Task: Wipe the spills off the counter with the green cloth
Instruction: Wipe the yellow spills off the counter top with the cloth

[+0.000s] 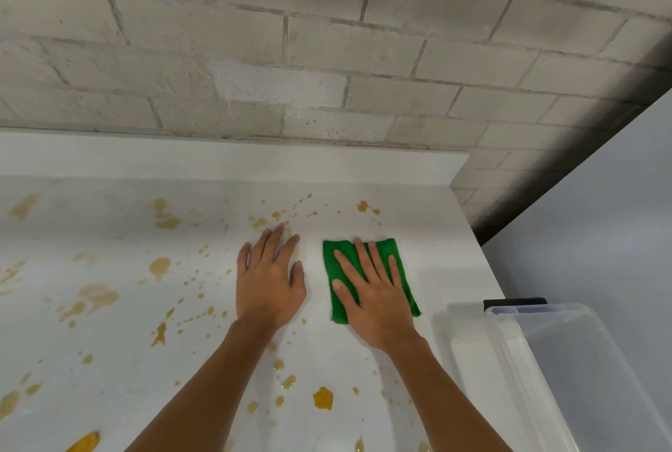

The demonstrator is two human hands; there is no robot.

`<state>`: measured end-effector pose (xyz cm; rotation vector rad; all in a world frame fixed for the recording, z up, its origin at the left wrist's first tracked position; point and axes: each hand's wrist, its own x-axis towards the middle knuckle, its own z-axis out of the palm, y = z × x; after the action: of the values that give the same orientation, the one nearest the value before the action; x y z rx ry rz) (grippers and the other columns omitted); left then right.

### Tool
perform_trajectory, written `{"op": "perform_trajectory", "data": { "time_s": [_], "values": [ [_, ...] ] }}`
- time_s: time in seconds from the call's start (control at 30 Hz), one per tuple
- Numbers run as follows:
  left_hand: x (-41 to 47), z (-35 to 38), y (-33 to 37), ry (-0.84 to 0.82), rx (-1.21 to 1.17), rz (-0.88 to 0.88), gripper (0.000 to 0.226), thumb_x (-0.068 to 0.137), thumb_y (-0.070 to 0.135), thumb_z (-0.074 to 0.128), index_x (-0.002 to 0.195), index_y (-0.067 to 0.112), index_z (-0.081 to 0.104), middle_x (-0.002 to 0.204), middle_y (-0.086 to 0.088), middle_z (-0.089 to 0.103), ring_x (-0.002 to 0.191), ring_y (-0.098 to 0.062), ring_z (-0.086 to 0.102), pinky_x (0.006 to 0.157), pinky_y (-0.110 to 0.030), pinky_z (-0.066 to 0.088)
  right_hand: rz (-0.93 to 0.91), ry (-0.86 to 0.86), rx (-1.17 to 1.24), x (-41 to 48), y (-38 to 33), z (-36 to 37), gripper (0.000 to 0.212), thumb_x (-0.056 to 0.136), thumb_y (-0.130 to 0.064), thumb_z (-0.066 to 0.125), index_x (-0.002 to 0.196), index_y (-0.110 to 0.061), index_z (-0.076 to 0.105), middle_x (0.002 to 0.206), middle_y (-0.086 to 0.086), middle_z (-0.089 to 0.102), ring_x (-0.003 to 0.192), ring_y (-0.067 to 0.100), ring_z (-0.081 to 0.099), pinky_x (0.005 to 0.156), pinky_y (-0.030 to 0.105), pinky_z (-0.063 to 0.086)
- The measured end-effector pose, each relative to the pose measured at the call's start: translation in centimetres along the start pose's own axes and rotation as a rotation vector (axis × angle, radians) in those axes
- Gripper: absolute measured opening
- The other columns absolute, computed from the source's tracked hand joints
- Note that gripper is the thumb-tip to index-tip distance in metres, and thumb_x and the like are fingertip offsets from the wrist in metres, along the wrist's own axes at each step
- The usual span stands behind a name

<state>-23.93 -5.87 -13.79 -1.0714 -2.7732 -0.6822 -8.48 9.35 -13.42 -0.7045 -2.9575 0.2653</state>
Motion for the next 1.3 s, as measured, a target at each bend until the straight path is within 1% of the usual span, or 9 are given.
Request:
{"op": "perform_trajectory", "data": {
  "time_s": [0.1, 0.17, 0.27, 0.4, 0.53, 0.63, 0.83, 1.07, 1.3],
  "values": [
    [1.2, 0.0, -0.3, 0.095, -0.013, 0.021, 0.048, 0.090, 0.031, 0.050, 0.132, 0.018, 0.068, 0.145, -0.008, 0.061, 0.132, -0.031, 0.056, 0.110, -0.050, 0.037, 0.020, 0.011, -0.010, 0.3, 0.0, -0.3, 0.064, 0.109, -0.060, 0.013, 0.169, -0.039, 0.016, 0.179, -0.007, -0.002, 0.165, 0.016, -0.006, 0.134, 0.049, -0.003],
    [2.0, 0.1, -0.6, 0.100, -0.015, 0.021, 0.046, 0.089, 0.030, 0.050, 0.130, 0.015, 0.069, 0.140, -0.009, 0.063, 0.128, -0.033, 0.057, 0.110, -0.051, 0.037, 0.050, 0.028, -0.038, 0.4, -0.1, 0.0, 0.064, 0.109, -0.057, 0.015, 0.169, -0.037, 0.019, 0.179, -0.005, 0.005, 0.166, 0.018, -0.001, 0.134, 0.050, 0.002],
    [2.8, 0.1, -0.6, 0.037, -0.007, 0.010, 0.052, 0.094, 0.033, 0.046, 0.141, 0.017, 0.061, 0.151, -0.011, 0.055, 0.144, -0.033, 0.045, 0.121, -0.057, 0.029, 0.163, 0.032, -0.067, 1.3, 0.7, -0.2, 0.066, 0.107, -0.056, 0.013, 0.170, -0.035, 0.019, 0.179, -0.001, 0.008, 0.166, 0.022, 0.004, 0.134, 0.052, 0.003],
    [3.1, 0.3, -0.4, -0.058, 0.046, -0.024, 0.060, 0.101, 0.041, 0.034, 0.158, 0.023, 0.043, 0.168, -0.006, 0.034, 0.158, -0.027, 0.022, 0.128, -0.055, 0.015, 0.216, -0.003, -0.082, 4.6, 1.9, -0.8, 0.071, 0.105, -0.065, 0.013, 0.169, -0.036, 0.019, 0.179, 0.005, 0.011, 0.165, 0.030, 0.007, 0.133, 0.056, 0.003],
    [3.1, 0.7, -0.3, -0.109, 0.079, -0.044, 0.062, 0.105, 0.045, 0.027, 0.165, 0.028, 0.027, 0.175, -0.002, 0.016, 0.162, -0.023, 0.007, 0.130, -0.053, 0.005, 0.121, -0.008, -0.079, 5.0, 0.7, -0.5, 0.069, 0.107, -0.064, 0.015, 0.170, -0.035, 0.019, 0.179, 0.006, 0.012, 0.165, 0.032, 0.008, 0.132, 0.059, 0.004],
    [3.0, 0.5, -0.5, -0.124, 0.075, -0.051, 0.063, 0.106, 0.048, 0.021, 0.166, 0.030, 0.021, 0.176, 0.001, 0.010, 0.162, -0.021, 0.002, 0.130, -0.052, 0.001, 0.046, -0.007, -0.056, 2.2, 0.9, -0.6, 0.065, 0.108, -0.063, 0.018, 0.169, -0.040, 0.018, 0.179, -0.001, 0.007, 0.166, 0.025, 0.004, 0.133, 0.054, 0.003],
    [3.1, 0.2, -0.2, -0.146, 0.091, -0.063, 0.061, 0.107, 0.047, 0.021, 0.167, 0.032, 0.018, 0.176, 0.003, 0.004, 0.162, -0.017, -0.003, 0.130, -0.050, -0.002, 0.322, -0.048, -0.072, 5.0, 3.7, -1.6, 0.065, 0.109, -0.061, 0.011, 0.170, -0.039, 0.006, 0.180, 0.002, -0.002, 0.166, 0.029, -0.004, 0.132, 0.056, -0.004],
    [3.1, 0.4, -0.3, -0.111, 0.091, -0.056, 0.065, 0.103, 0.048, 0.020, 0.165, 0.029, 0.027, 0.175, 0.000, 0.015, 0.162, -0.020, 0.007, 0.130, -0.052, 0.004, -0.003, -0.041, -0.048, 2.8, 1.0, -0.9, 0.064, 0.109, -0.060, 0.013, 0.170, -0.039, 0.015, 0.180, -0.003, 0.005, 0.166, 0.022, 0.000, 0.134, 0.053, 0.001],
    [3.0, 0.6, -0.5, -0.081, 0.083, -0.044, 0.063, 0.104, 0.047, 0.023, 0.164, 0.028, 0.031, 0.174, 0.000, 0.019, 0.162, -0.021, 0.010, 0.130, -0.052, 0.006, 0.298, -0.059, -0.064, 6.6, 3.0, -1.6, 0.072, 0.104, -0.060, 0.005, 0.171, -0.033, 0.005, 0.180, 0.001, -0.004, 0.166, 0.029, -0.004, 0.132, 0.056, -0.004]
  ]
}}
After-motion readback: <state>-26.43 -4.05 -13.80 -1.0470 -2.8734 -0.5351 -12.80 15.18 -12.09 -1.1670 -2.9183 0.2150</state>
